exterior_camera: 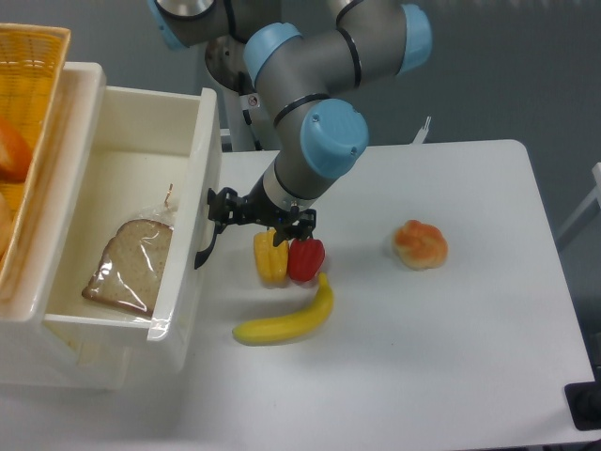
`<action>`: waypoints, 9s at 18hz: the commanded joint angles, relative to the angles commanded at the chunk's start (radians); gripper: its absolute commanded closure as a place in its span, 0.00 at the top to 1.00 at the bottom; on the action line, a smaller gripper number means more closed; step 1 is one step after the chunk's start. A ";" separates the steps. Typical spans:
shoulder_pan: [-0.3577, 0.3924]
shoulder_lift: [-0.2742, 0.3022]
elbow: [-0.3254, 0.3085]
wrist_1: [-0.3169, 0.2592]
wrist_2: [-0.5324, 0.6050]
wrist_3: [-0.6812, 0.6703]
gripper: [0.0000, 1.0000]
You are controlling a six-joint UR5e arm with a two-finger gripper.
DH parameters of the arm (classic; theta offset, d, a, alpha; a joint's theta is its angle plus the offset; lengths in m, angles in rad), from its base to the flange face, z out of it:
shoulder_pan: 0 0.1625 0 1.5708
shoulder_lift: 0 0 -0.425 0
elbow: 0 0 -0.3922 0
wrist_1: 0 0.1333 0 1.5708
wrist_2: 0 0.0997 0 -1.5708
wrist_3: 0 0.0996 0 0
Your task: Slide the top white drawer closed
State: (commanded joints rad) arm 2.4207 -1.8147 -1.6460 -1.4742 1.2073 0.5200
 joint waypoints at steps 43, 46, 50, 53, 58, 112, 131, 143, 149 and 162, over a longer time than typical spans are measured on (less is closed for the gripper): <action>-0.002 -0.123 0.015 0.017 0.074 0.000 1.00; -0.011 -0.121 0.015 0.015 0.072 0.002 1.00; -0.012 -0.118 0.017 0.015 0.071 0.003 1.00; -0.014 -0.112 0.017 0.014 0.067 0.003 1.00; -0.028 -0.107 0.017 0.012 0.066 0.005 1.00; -0.204 -0.063 0.014 0.011 0.020 -0.008 1.00; -0.219 -0.063 0.014 0.008 0.003 -0.008 1.00; -0.216 -0.061 0.014 0.008 0.003 -0.008 1.00; -0.216 -0.061 0.014 0.006 -0.012 -0.008 1.00; -0.207 -0.061 0.020 0.005 -0.003 -0.003 1.00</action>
State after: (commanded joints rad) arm 2.2135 -1.8761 -1.6261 -1.4696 1.2041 0.5169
